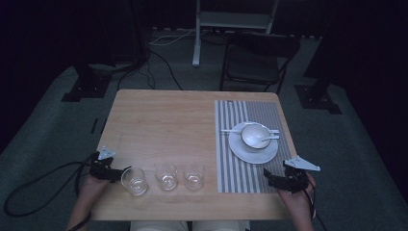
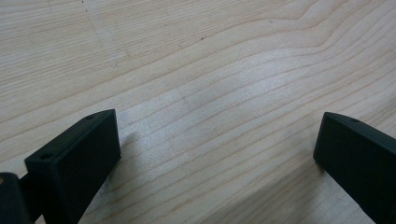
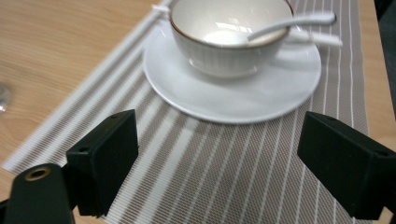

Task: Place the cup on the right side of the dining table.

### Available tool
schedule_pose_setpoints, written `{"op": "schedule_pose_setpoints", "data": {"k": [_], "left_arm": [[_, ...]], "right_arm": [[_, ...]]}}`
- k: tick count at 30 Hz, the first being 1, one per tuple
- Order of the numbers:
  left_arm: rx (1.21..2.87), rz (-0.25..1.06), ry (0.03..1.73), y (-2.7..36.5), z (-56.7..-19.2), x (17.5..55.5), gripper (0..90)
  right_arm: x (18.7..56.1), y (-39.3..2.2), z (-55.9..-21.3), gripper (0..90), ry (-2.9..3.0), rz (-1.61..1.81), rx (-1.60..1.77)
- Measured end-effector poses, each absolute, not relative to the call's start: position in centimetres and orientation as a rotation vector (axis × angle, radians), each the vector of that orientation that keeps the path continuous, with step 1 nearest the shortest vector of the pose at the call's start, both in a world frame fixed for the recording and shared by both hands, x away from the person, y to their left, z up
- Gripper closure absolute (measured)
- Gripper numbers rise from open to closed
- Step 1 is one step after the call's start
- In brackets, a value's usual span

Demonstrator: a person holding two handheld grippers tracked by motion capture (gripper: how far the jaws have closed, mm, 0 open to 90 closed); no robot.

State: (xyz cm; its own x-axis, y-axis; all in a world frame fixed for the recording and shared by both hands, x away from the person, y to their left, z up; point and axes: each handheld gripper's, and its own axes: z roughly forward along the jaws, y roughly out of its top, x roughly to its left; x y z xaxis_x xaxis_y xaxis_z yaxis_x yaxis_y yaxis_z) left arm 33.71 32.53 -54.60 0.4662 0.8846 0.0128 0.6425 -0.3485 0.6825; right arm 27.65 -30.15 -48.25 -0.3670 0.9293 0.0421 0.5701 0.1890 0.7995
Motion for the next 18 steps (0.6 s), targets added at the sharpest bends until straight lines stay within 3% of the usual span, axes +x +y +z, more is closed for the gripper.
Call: {"op": "schedule_pose_setpoints", "data": {"k": [18], "left_arm": [[2.106, 0.513, 1.263, 32.5, -54.6, 33.7, 0.9]], "right_arm": [[27.3, -27.2, -43.3, 12.0, 2.031, 1.213, 1.214]]}}
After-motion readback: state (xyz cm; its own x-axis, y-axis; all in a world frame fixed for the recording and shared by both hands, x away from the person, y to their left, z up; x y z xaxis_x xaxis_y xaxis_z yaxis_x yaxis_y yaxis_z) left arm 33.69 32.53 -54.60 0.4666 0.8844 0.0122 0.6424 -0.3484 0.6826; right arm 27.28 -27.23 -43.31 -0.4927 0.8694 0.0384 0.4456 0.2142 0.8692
